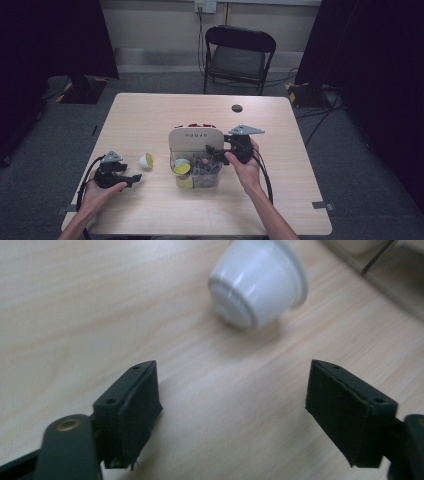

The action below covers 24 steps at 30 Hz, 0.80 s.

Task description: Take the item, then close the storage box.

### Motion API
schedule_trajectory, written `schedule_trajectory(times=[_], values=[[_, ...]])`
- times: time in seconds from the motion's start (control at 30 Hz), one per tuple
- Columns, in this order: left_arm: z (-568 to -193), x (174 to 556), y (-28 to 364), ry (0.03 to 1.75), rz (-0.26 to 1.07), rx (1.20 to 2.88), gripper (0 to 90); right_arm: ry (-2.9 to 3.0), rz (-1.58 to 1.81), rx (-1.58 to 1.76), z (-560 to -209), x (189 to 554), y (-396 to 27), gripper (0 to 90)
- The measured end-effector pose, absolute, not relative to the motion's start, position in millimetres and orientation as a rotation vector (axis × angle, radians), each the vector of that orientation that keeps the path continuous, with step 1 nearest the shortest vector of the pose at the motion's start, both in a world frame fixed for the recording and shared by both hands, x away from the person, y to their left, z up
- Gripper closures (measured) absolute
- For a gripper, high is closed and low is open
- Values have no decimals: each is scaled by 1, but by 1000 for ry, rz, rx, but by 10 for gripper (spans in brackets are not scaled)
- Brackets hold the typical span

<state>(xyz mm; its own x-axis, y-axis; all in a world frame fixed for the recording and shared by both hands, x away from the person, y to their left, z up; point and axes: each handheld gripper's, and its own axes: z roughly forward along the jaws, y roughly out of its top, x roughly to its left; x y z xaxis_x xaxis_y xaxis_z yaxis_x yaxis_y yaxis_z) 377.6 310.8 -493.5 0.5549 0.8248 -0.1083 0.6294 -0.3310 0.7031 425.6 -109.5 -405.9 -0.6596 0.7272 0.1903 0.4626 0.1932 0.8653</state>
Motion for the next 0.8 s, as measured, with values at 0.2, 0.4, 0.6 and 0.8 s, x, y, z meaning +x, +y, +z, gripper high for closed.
schedule_trajectory(times=[0.2, 0.4, 0.6, 0.8], values=[[-502, 370, 305, 1127, 504, 2082, 161, 2204, 1458, 1118, -402, 425, -108, 185], [-502, 372, 305, 1134, 498, 2086, 112, 2187, 1465, 1121, -400, 424, -109, 183], [-502, 372, 305, 1135, 499, 2085, 112, 2172, 1488, 1112, -395, 420, -110, 239], [-502, 372, 305, 1135, 499, 2085, 111, 2172, 1507, 1089, -391, 418, -112, 284]])
